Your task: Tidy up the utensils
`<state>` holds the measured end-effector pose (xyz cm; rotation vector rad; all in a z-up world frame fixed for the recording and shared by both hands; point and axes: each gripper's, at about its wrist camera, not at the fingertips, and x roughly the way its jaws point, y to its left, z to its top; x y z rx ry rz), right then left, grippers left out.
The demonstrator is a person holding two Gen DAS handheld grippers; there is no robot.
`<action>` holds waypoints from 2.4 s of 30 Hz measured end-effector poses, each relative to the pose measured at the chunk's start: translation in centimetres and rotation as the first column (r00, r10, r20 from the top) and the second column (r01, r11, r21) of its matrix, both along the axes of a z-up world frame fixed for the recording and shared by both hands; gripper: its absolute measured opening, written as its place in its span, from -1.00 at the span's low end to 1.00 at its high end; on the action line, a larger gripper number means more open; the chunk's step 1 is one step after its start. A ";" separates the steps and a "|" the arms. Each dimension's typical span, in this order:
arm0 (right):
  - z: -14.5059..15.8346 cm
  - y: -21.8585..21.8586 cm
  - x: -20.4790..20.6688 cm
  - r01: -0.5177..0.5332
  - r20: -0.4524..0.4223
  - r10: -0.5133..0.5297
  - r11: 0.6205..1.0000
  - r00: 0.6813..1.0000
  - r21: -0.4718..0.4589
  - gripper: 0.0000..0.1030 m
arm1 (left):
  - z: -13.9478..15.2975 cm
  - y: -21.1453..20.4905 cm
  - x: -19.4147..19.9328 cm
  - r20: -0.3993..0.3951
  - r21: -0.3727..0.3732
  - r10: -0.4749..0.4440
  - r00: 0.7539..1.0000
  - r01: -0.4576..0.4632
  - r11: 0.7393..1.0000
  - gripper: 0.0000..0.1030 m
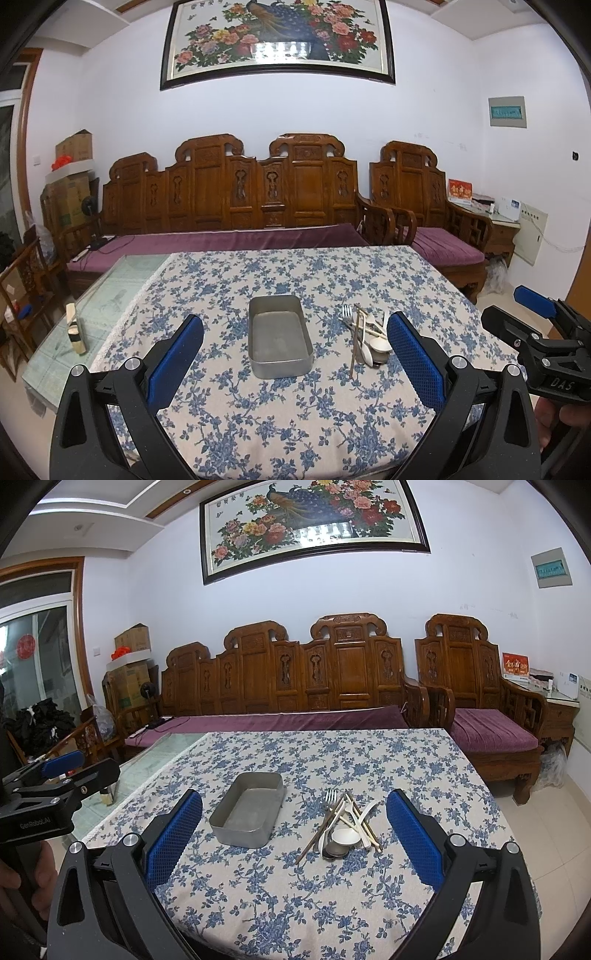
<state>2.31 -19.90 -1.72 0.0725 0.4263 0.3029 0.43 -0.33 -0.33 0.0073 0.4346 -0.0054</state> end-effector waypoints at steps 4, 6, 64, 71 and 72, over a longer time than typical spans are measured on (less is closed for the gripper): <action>-0.6 -0.1 0.4 -0.002 -0.016 0.002 1.000 1.000 0.001 0.95 | -0.7 0.0 0.5 -0.021 0.006 -0.004 1.000 0.004 1.000 0.87; -1.1 -0.1 0.6 -0.002 -0.023 0.002 1.000 1.000 -0.002 0.95 | -1.2 0.1 0.9 -0.038 0.001 -0.006 0.999 0.006 1.000 0.87; -21.9 -4.9 27.1 -0.205 -0.474 0.156 0.977 0.867 -0.053 -0.59 | -16.4 -5.8 18.8 -0.424 -0.022 -0.259 0.868 0.276 0.961 0.87; -22.7 -4.6 28.4 -0.245 -0.511 0.196 0.969 0.837 -0.029 -0.59 | -17.9 -6.6 19.7 -0.460 -0.046 -0.266 0.847 0.276 0.960 0.83; -22.7 -4.6 28.4 -0.248 -0.518 0.202 0.969 0.831 -0.019 -0.59 | -18.1 -6.8 19.8 -0.464 -0.048 -0.265 0.845 0.274 0.960 0.83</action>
